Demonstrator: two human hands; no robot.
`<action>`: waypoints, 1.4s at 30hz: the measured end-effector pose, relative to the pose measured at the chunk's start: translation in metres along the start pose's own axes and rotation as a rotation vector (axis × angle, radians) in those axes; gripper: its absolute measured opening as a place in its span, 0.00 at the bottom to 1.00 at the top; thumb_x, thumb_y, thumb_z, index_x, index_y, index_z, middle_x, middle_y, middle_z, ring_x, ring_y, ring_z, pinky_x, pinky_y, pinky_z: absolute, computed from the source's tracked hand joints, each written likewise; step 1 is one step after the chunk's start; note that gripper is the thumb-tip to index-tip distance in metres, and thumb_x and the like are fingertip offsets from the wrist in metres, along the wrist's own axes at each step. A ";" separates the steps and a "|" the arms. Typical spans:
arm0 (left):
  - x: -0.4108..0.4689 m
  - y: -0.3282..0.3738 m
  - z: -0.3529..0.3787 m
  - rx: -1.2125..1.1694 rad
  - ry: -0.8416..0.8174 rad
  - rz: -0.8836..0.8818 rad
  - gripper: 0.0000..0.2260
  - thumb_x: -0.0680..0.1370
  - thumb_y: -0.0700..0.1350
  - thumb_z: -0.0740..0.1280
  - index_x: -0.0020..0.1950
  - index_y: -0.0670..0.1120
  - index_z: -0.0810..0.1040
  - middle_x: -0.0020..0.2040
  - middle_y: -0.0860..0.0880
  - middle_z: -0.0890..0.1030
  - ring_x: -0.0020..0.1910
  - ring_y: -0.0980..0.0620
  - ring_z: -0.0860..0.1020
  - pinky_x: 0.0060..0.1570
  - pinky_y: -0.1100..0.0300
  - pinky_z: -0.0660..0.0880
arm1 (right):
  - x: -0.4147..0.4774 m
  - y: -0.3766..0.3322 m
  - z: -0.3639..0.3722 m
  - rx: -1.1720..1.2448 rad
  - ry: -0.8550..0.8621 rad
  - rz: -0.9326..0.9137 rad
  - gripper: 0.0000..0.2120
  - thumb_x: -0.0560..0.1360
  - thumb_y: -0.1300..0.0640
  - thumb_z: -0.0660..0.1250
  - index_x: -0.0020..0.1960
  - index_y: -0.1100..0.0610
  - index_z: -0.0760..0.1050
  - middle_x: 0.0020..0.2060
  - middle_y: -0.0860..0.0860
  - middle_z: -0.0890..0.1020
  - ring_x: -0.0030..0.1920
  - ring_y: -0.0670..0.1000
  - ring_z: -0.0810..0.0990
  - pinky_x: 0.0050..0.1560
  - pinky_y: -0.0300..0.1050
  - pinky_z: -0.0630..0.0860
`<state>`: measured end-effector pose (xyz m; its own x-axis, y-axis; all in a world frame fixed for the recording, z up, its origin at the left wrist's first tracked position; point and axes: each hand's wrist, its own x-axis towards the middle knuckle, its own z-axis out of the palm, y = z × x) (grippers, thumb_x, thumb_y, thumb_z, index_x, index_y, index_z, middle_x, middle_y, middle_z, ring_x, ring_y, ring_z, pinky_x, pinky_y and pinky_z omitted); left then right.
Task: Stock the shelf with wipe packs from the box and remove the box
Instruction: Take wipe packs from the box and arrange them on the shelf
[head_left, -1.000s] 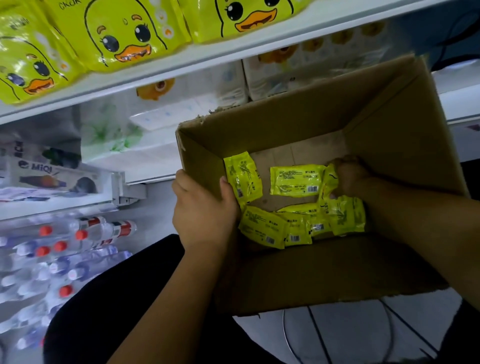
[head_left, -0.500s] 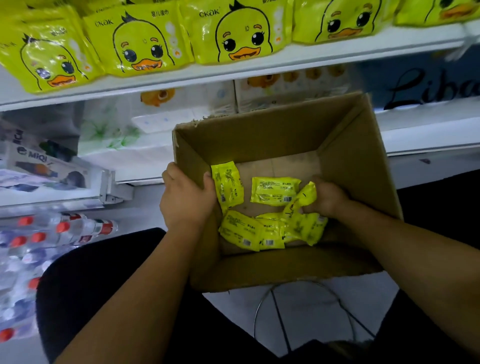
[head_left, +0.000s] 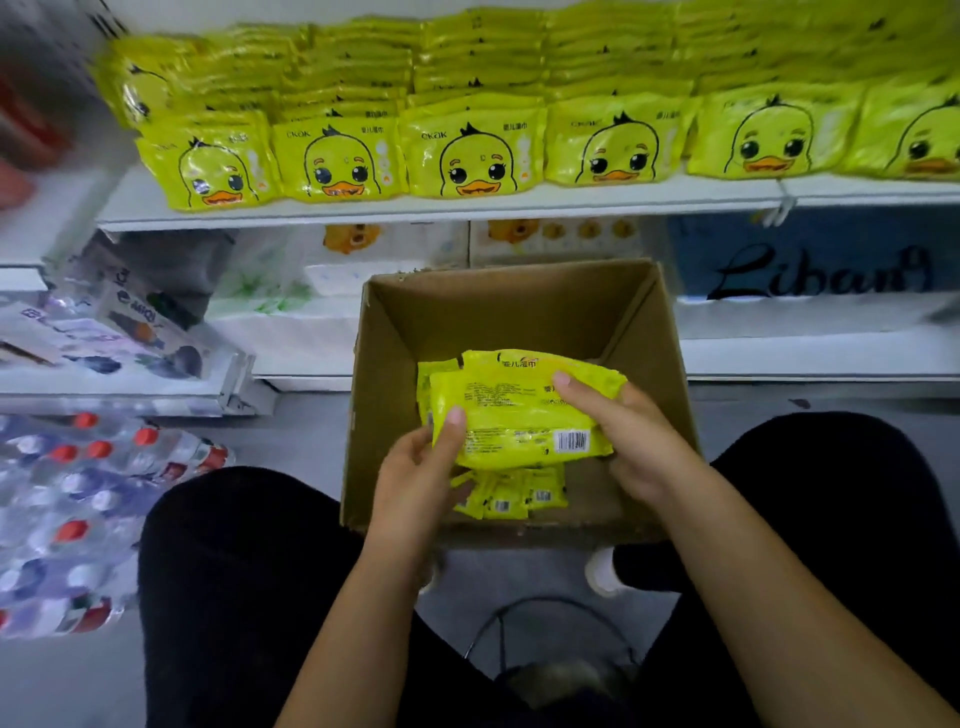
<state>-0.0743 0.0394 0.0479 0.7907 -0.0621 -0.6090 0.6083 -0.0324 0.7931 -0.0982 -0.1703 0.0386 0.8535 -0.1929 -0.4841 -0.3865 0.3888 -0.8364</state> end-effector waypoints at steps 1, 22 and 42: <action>-0.009 -0.004 0.002 -0.095 -0.031 -0.011 0.30 0.73 0.65 0.72 0.65 0.44 0.78 0.58 0.46 0.85 0.55 0.47 0.85 0.51 0.50 0.83 | -0.010 -0.002 0.003 0.009 -0.027 -0.001 0.23 0.71 0.52 0.75 0.64 0.58 0.78 0.54 0.54 0.86 0.55 0.55 0.85 0.56 0.51 0.81; -0.067 0.049 0.004 -0.085 -0.267 0.101 0.22 0.80 0.59 0.63 0.65 0.46 0.80 0.59 0.43 0.85 0.57 0.44 0.84 0.56 0.44 0.81 | -0.071 -0.008 -0.001 -0.065 -0.135 -0.079 0.29 0.68 0.38 0.76 0.64 0.48 0.73 0.57 0.49 0.85 0.58 0.51 0.84 0.66 0.60 0.76; -0.075 0.033 0.020 -0.187 0.142 0.213 0.26 0.78 0.68 0.63 0.59 0.48 0.84 0.57 0.47 0.86 0.57 0.45 0.84 0.60 0.42 0.78 | -0.054 -0.008 0.007 0.008 0.037 -0.239 0.19 0.78 0.45 0.64 0.62 0.54 0.82 0.60 0.43 0.84 0.64 0.50 0.81 0.65 0.54 0.77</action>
<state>-0.1144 0.0227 0.1199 0.8954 0.0925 -0.4355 0.4198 0.1508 0.8950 -0.1391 -0.1570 0.0732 0.9067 -0.3132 -0.2824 -0.1727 0.3350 -0.9262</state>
